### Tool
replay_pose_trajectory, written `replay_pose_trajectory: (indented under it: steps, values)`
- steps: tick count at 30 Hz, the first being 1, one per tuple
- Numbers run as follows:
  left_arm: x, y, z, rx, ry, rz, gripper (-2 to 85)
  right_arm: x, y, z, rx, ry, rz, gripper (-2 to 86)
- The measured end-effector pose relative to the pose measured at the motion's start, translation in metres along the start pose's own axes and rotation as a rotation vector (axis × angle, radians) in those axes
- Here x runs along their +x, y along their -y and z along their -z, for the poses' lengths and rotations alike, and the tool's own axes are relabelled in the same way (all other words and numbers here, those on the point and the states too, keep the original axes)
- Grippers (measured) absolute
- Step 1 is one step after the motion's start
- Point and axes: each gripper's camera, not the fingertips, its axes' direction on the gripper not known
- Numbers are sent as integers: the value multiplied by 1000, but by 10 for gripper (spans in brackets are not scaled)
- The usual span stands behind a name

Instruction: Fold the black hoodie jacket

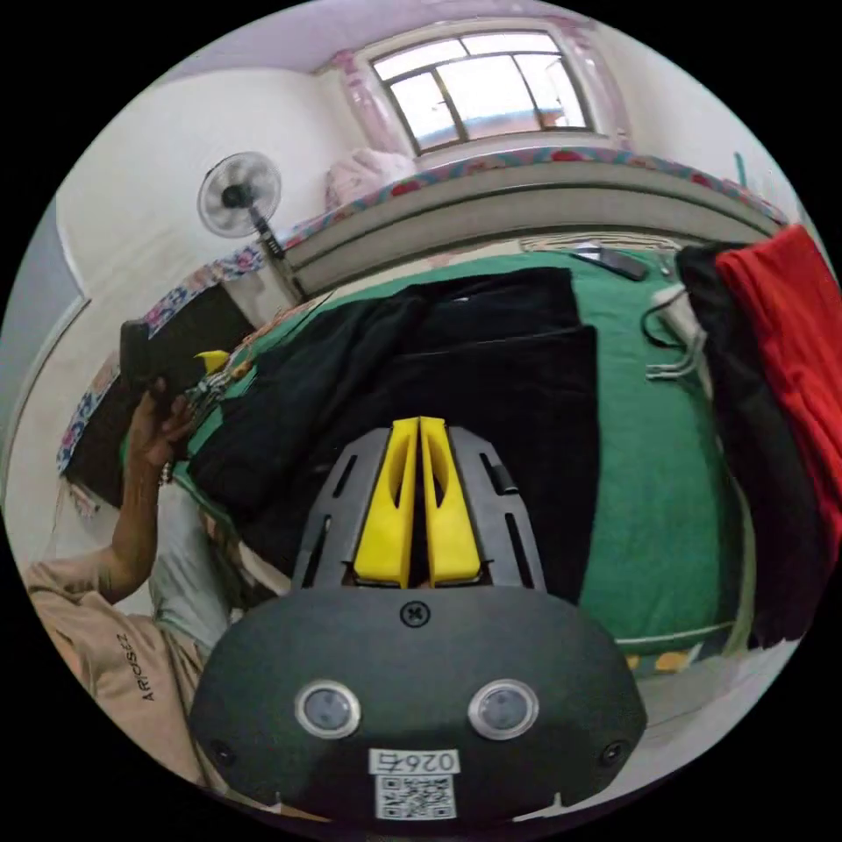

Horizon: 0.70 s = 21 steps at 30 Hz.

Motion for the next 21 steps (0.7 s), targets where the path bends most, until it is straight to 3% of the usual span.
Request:
replay_pose_trajectory:
  steps: [6, 9, 11, 16, 19, 21]
  values:
    - [13, 82, -149, -93, -168, -63, 45, 99, -31, 28, -32, -39, -227, 90]
    - [5, 112, -212, -170, -108, 1, 83, 132, -39, 20, -84, 52, -285, 114]
    - [0, 126, -246, -252, -47, 25, 104, 149, -40, 5, -138, 154, -290, 115]
    - [-19, 146, -319, -504, 30, 84, 136, 165, -46, 7, -124, 158, -300, 108]
    - [-18, 154, -328, -529, 36, 59, 146, 179, -56, 9, -104, 214, -329, 75]
    - [-17, 159, -329, -551, 0, 36, 168, 185, -59, 0, -129, 376, -322, 53]
